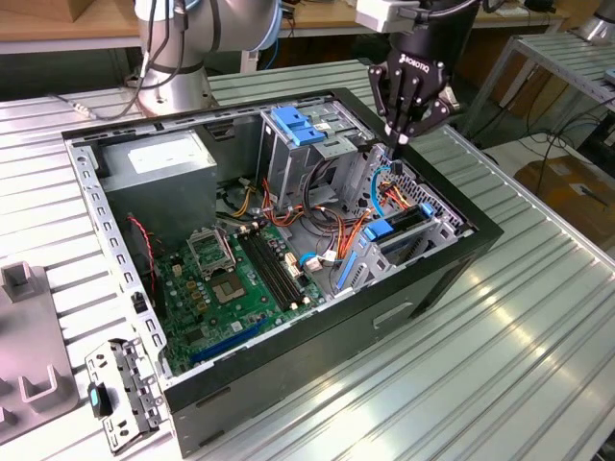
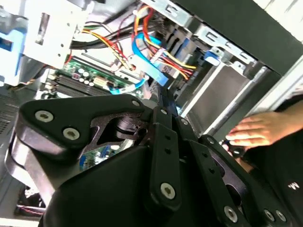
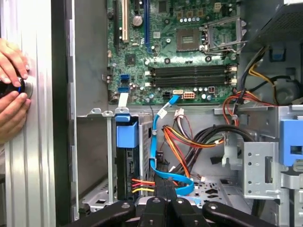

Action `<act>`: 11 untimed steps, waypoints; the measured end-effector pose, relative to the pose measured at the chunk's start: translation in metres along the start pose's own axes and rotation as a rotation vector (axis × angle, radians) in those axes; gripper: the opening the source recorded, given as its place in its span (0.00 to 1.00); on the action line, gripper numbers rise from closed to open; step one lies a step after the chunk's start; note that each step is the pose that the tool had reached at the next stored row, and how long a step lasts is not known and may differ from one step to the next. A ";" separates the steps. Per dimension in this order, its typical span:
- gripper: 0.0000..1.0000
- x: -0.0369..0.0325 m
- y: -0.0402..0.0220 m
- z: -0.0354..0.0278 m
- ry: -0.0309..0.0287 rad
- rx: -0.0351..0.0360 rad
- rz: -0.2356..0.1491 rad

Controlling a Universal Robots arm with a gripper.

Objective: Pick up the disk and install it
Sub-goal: 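Insert the second disk wire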

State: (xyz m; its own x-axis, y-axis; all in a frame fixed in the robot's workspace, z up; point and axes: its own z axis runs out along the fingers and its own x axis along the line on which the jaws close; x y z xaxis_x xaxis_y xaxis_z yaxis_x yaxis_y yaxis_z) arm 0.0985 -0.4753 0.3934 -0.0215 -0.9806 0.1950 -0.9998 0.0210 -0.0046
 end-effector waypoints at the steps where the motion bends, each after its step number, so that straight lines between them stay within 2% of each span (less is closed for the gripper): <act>1: 0.11 -0.0003 -0.0017 0.0006 0.0093 -0.0014 0.000; 6: 0.11 -0.0009 -0.0026 0.0036 0.0336 -0.0050 -0.001; 7: 0.11 -0.0010 -0.0026 0.0041 0.0361 -0.0053 -0.001; 11: 0.11 -0.0010 -0.0026 0.0042 0.0367 -0.0052 -0.001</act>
State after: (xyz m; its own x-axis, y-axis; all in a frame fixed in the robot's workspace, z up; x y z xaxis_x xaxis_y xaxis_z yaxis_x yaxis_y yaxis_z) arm 0.1012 -0.4751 0.3891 -0.0205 -0.9728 0.2309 -0.9998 0.0213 0.0007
